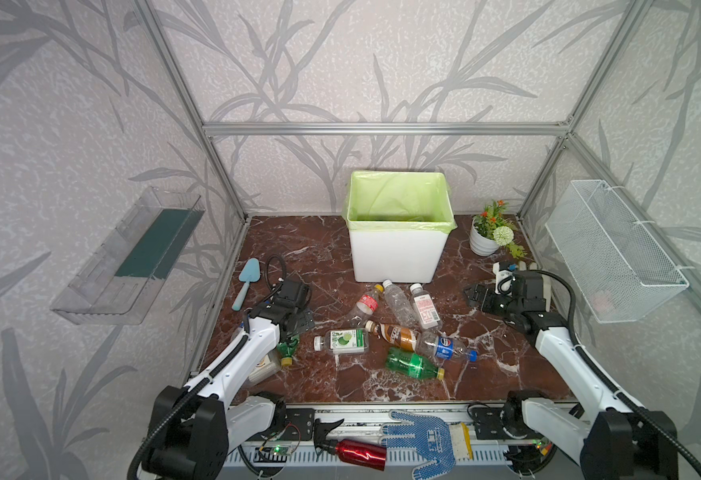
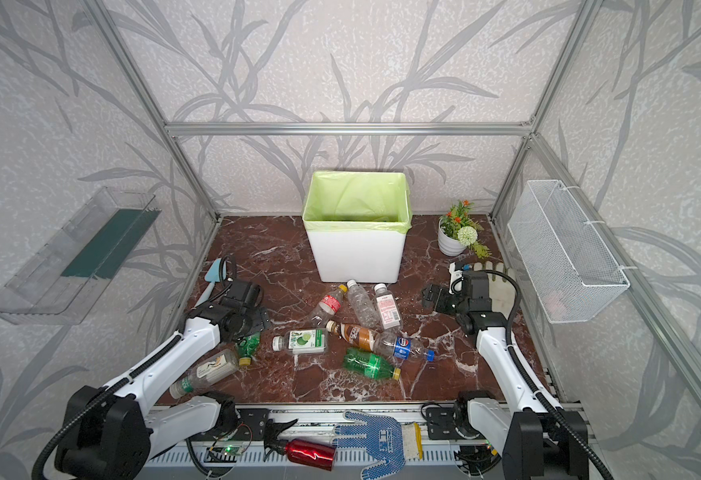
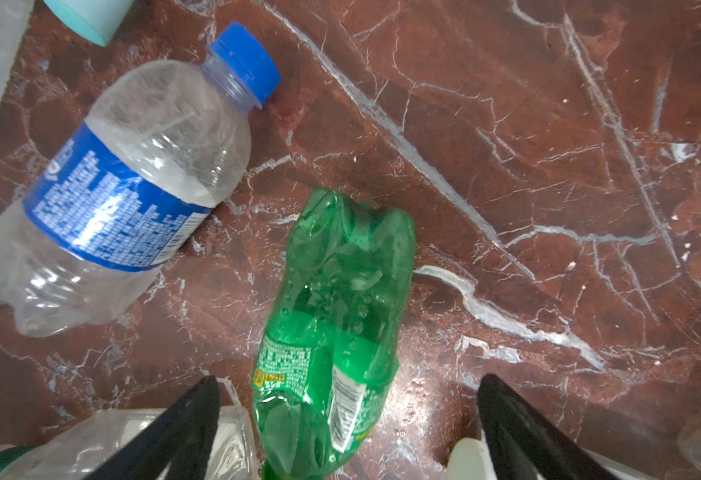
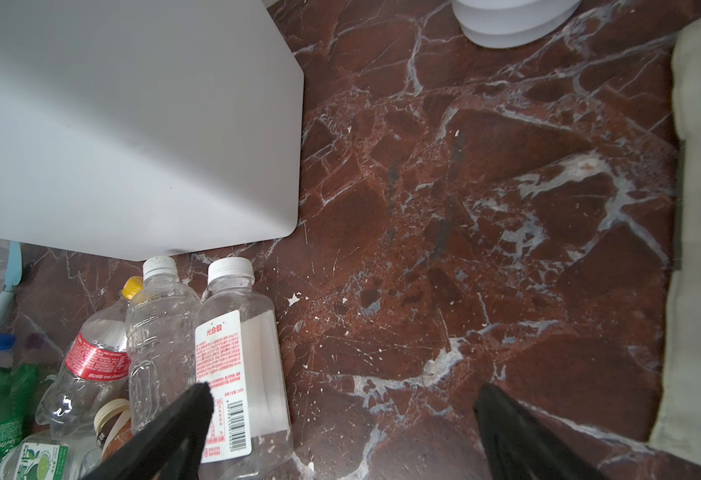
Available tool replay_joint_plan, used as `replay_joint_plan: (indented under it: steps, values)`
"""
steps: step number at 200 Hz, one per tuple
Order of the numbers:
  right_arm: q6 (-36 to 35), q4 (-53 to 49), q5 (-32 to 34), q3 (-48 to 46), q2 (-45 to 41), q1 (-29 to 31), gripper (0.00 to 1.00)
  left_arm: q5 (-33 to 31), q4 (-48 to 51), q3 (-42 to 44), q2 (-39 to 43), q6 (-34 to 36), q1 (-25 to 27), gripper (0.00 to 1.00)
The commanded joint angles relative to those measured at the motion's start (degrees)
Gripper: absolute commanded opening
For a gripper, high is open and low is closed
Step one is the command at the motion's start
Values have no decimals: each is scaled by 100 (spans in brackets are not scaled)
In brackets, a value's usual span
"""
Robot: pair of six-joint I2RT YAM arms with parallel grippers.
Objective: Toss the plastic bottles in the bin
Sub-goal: 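Withdraw the left gripper from the bin down to the green soda bottle, then close the left gripper on the green soda bottle and lift it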
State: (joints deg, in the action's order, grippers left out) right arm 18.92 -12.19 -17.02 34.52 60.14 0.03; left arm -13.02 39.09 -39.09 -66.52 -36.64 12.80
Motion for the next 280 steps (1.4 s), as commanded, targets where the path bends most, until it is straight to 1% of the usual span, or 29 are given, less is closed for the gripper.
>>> replay_joint_plan:
  steps: [1,11,19,40,91,137,193,216,235,261,280]
  values:
    - [51,48,-58,-60,-52,-21,99,80,-289,62,-195,-115,-113,97]
    - [51,32,-73,-68,-55,-21,99,89,-338,69,-310,-120,-181,97]
    - [51,39,-65,-69,-55,-21,99,-23,-304,46,-430,-287,-205,96]
    - [42,28,-68,-63,-64,-21,99,-63,-289,-44,-668,-195,-258,96]
    - [34,14,-69,-77,-55,-21,99,62,-492,13,-935,-82,-346,96]
    - [29,13,-65,-87,-55,-21,99,324,-738,34,-1179,52,-431,88]
    - [24,-12,-57,-77,-75,-23,99,808,-828,-220,-1510,249,-480,71]
    - [17,-28,-61,-54,-72,-30,99,1069,-975,-330,-1729,285,-477,59]
    - [2,-58,-41,-27,-90,-30,99,1159,-1009,-448,-1820,280,-472,50]
    - [-10,-82,-26,-7,-108,-30,99,1044,-911,-714,-1562,350,-480,47]
    - [-19,-88,-27,31,-93,-30,99,764,-585,-1227,-1136,573,-488,46]
